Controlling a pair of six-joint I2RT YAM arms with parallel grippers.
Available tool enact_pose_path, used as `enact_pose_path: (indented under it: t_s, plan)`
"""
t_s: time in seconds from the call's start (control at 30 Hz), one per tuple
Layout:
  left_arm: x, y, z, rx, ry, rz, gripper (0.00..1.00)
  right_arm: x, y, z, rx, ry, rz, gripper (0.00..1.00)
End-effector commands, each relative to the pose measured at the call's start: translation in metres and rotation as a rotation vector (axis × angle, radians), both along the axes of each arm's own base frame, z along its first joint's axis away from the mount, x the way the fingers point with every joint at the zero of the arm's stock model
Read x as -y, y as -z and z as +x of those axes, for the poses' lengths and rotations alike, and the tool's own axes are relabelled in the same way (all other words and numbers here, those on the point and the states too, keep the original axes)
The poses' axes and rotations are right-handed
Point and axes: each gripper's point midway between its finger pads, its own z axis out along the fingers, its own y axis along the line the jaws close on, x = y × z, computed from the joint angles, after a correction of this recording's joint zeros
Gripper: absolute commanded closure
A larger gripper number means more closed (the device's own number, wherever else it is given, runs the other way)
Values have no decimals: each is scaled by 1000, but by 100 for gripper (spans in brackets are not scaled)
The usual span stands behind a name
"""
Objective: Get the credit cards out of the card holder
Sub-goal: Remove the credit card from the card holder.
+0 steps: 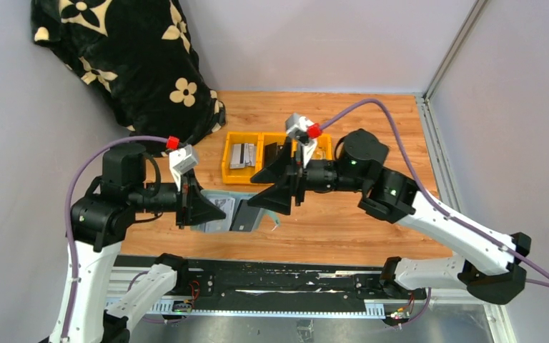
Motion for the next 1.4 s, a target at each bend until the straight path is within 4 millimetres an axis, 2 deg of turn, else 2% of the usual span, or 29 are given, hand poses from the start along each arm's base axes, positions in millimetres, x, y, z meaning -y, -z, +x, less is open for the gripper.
enact_pose_path:
  t_s: [0.0,0.1,0.2,0.5,0.7,0.77,0.97,1.2,1.37]
  plan:
    - [-5,9,32,-50,-134,78,100,18,-26,16,-15,141,70,38]
    - [-5,12,39,-63,-150,94,100,2,-15,-6,-114,-5,34,41]
    - [-4,8,38,-60,-136,82,100,-11,-3,-16,-162,-88,33,43]
    - [0,-10,18,11,-52,23,100,-29,40,-11,-250,-98,-35,50]
    - [3,-18,4,17,16,-21,100,-34,56,-5,-268,-75,-57,51]
    - [4,-20,0,20,34,-34,100,-35,58,-3,-267,-64,-60,51]
    - [6,-19,-4,-4,57,-47,99,-44,45,-2,-255,-98,-10,55]
    - [8,-22,-15,-29,122,-88,87,-53,43,8,-309,-89,34,75]
    - [9,-22,-17,-24,136,-94,73,-51,42,14,-334,-64,71,89]
